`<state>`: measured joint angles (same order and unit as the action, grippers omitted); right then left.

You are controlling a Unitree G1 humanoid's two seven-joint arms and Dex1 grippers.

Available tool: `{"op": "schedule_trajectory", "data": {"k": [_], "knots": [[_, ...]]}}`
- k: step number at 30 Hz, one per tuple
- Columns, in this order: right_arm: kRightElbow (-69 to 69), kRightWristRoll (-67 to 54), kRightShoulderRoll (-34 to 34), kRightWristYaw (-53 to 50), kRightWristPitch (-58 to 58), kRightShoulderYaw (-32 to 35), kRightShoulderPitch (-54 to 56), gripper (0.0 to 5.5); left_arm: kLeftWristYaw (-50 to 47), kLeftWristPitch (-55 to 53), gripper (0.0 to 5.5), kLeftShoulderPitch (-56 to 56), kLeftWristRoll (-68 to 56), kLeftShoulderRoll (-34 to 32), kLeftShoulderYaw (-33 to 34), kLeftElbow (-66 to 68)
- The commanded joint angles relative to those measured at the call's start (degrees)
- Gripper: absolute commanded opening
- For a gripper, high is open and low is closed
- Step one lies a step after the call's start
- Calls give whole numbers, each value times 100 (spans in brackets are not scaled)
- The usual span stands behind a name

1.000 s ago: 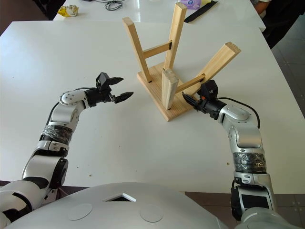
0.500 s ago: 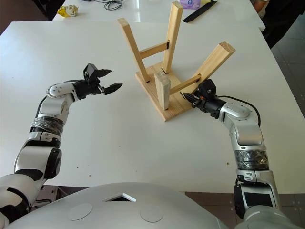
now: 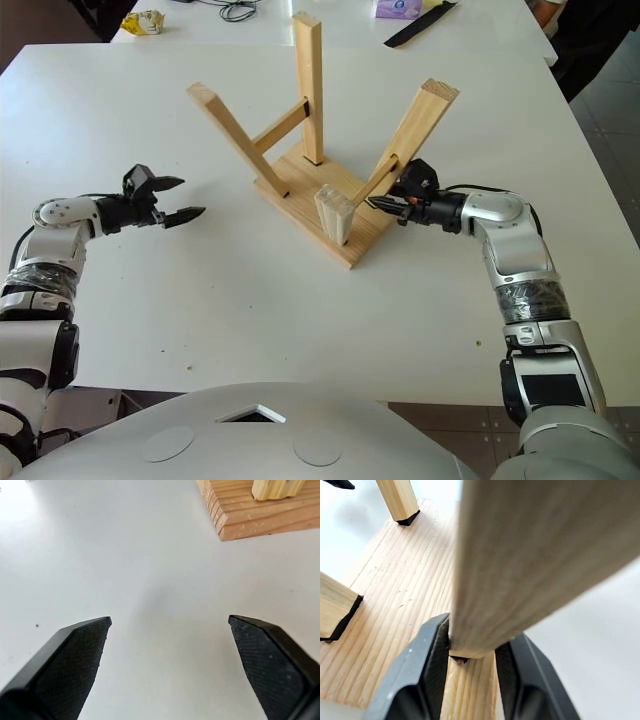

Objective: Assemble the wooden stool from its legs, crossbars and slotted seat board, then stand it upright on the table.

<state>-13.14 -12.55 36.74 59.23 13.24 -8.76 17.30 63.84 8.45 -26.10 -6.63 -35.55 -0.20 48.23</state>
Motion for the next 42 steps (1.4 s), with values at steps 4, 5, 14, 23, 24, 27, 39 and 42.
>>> {"op": "schedule_trajectory", "data": {"k": [4,5,14,23,24,27,39,42], "knots": [[-709,438,-93,689,-462,-619,330,133,165,-48,438,-406,69,36,-90,21],[-821,462,-121,705,-555,-655,393,133,278,-80,438,-348,48,22,-121,-101],[-1087,441,-124,1615,-1151,-1001,635,133,810,-582,438,73,-114,-50,-250,-1108],[-1325,639,-550,1456,-1360,-1188,823,207,931,-1090,438,701,-292,-72,-377,-2250],[-1337,695,-554,1449,-1390,-1220,809,221,936,-1110,438,739,-297,-92,-382,-2292],[-1411,807,-558,1404,-1516,-1279,818,255,922,-1168,438,804,-308,-111,-394,-2386],[-1123,738,264,1028,-1764,-615,548,333,692,-1300,438,1585,-449,-240,-282,-3078],[-693,511,456,996,-1432,-334,333,333,583,-1389,438,1834,-537,-232,-254,-3384]]}}
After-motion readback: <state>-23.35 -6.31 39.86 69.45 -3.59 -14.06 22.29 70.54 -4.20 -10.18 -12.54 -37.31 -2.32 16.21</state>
